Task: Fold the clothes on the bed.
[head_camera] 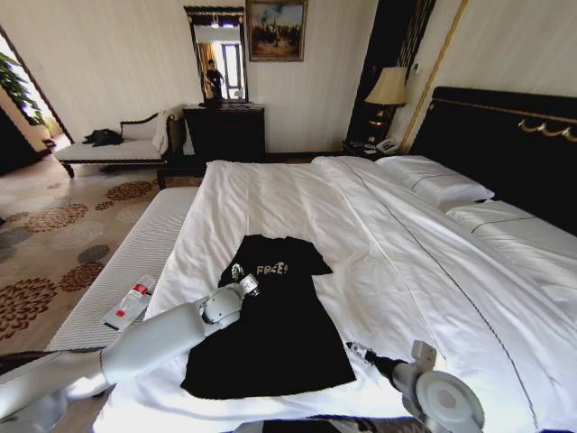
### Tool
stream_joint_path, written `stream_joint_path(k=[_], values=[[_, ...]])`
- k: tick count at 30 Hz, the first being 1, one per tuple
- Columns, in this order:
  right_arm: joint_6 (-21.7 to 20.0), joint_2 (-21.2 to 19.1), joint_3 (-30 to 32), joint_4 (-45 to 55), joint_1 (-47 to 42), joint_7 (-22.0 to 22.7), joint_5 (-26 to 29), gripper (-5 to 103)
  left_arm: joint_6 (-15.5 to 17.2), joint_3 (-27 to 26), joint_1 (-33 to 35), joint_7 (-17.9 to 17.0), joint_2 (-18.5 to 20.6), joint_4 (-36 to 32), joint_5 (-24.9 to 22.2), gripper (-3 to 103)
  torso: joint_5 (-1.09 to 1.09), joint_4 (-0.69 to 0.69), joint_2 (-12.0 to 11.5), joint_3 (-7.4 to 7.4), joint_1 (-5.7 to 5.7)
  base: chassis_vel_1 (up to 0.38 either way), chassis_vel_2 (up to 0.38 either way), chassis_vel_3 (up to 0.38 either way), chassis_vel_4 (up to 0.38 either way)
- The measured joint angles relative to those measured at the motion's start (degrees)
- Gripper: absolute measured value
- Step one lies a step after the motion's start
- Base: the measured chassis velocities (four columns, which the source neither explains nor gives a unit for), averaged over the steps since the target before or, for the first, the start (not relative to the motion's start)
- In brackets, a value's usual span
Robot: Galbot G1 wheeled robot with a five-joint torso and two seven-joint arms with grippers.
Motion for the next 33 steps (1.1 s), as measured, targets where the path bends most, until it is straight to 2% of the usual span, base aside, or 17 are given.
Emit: stream_joint_path(k=[11, 14, 15, 16, 18, 19, 20, 23, 26, 27, 30, 32, 33], values=[[0.0, -0.2, 0.2, -0.1, 0.2, 0.3, -0.1, 100, 0.0, 2.2, -1.6, 0.9, -4.1, 4.7, -1.1, 100, 0.0, -0.01, 0.0, 0.0, 0.0, 0.0, 0.0, 0.0, 0.0], [0.0, -0.1, 0.4, -0.2, 0.0, 0.3, -0.1, 100, 0.0, 2.4, -1.9, 1.1, -4.3, 4.9, -0.7, 100, 0.0, -0.01, 0.0, 0.0, 0.0, 0.0, 0.0, 0.0, 0.0], [0.0, -0.1, 0.5, -0.3, -0.1, 0.3, -0.4, 100, 0.0, 2.5, -1.9, 1.1, -4.3, 5.0, -0.8, 103, 0.0, -0.01, 0.0, 0.0, 0.0, 0.0, 0.0, 0.0, 0.0], [0.0, 0.0, 0.5, -0.5, -0.1, 0.3, -0.7, 100, 0.0, 2.5, -1.9, 1.2, -4.2, 5.0, -0.8, 99, 0.0, -0.01, 0.0, 0.0, 0.0, 0.0, 0.0, 0.0, 0.0], [0.0, 0.1, 0.5, -0.6, -0.1, 0.3, -0.8, 100, 0.0, 2.5, -1.8, 1.2, -3.9, 4.9, -0.8, 99, 0.0, -0.01, 0.0, 0.0, 0.0, 0.0, 0.0, 0.0, 0.0], [0.0, 0.2, 0.5, -0.6, -0.1, 0.3, -0.9, 100, 0.0, 2.4, -1.7, 1.2, -3.5, 4.7, -0.8, 89, 0.0, -0.01, 0.0, 0.0, 0.0, 0.0, 0.0, 0.0, 0.0], [0.0, 0.2, 0.6, -0.6, -0.1, 0.4, -1.0, 100, 0.0, 2.4, -1.5, 1.2, -3.2, 4.4, -0.8, 84, 0.0, 0.0, 0.0, 0.0, 0.0, 0.0, 0.0, 0.0, 0.0], [0.0, 0.2, 0.7, -0.5, -0.1, 0.4, -1.0, 100, 0.0, 2.4, -1.3, 1.2, -2.8, 4.1, -0.8, 78, 0.0, 0.0, 0.0, 0.0, 0.0, 0.0, 0.0, 0.0, 0.0], [0.0, 0.1, 0.7, -0.5, 0.0, 0.6, -1.0, 100, 0.0, 2.3, -1.0, 1.1, -2.8, 4.2, -0.7, 62, 0.0, 0.0, 0.0, 0.0, 0.0, 0.0, 0.0, 0.0, 0.0], [0.0, 0.1, 0.7, -0.5, 0.0, 0.6, -1.0, 100, 0.0, 2.3, -1.0, 1.1, -2.8, 4.2, -0.7, 62, 0.0, 0.0, 0.0, 0.0, 0.0, 0.0, 0.0, 0.0, 0.0], [0.0, 0.1, 0.7, -0.5, 0.0, 0.6, -0.9, 100, 0.0, 2.0, -0.7, 1.0, -2.9, 4.6, -0.3, 45, 0.0, 0.0, 0.0, 0.0, 0.0, 0.0, 0.0, 0.0, 0.0], [0.0, 0.1, 0.7, -0.5, 0.0, 0.6, -0.9, 100, 0.0, 1.8, -0.5, 1.0, -2.9, 4.6, -0.1, 45, 0.0, 0.0, 0.0, 0.0, 0.0, 0.0, 0.0, 0.0, 0.0], [0.0, 0.2, 0.8, -0.4, -0.1, 0.6, -0.9, 100, 0.0, 1.7, -0.4, 1.0, -2.9, 4.6, 0.0, 35, -0.01, 0.0, 0.0, 0.0, 0.0, 0.0, 0.0, 0.0, 0.0]])
